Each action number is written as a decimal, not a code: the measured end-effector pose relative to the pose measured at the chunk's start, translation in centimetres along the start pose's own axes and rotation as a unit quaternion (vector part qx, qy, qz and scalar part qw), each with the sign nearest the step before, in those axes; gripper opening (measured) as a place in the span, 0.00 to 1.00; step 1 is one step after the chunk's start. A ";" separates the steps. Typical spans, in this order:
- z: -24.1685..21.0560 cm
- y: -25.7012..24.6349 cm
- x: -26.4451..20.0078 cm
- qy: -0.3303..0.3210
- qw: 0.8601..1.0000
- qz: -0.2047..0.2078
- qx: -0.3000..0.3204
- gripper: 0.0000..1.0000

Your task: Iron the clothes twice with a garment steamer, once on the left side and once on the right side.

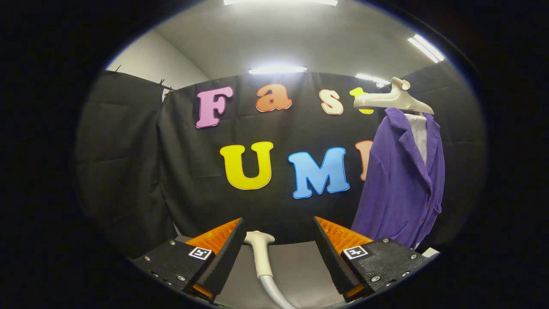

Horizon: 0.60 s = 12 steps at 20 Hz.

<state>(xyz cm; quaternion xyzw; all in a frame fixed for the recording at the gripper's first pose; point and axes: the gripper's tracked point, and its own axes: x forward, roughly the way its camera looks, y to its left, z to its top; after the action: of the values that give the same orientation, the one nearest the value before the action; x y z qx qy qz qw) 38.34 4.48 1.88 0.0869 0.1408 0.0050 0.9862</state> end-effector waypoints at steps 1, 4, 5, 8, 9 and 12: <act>-0.6 0.5 1.4 0.012 1.000 0.004 0.004 0.94; -2.5 1.1 4.9 0.048 0.999 0.000 0.002 0.95; -3.2 1.4 5.9 0.061 0.998 -0.003 -0.001 0.95; -5.4 1.9 8.8 0.098 0.995 -0.006 -0.004 0.95; -6.2 2.1 9.6 0.112 0.994 -0.007 -0.001 0.95; -8.5 2.6 11.7 0.152 0.988 -0.004 0.010 0.95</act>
<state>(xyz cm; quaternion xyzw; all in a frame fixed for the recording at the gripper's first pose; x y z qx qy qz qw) 47.30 8.92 -8.92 0.0946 0.2897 0.0133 0.9523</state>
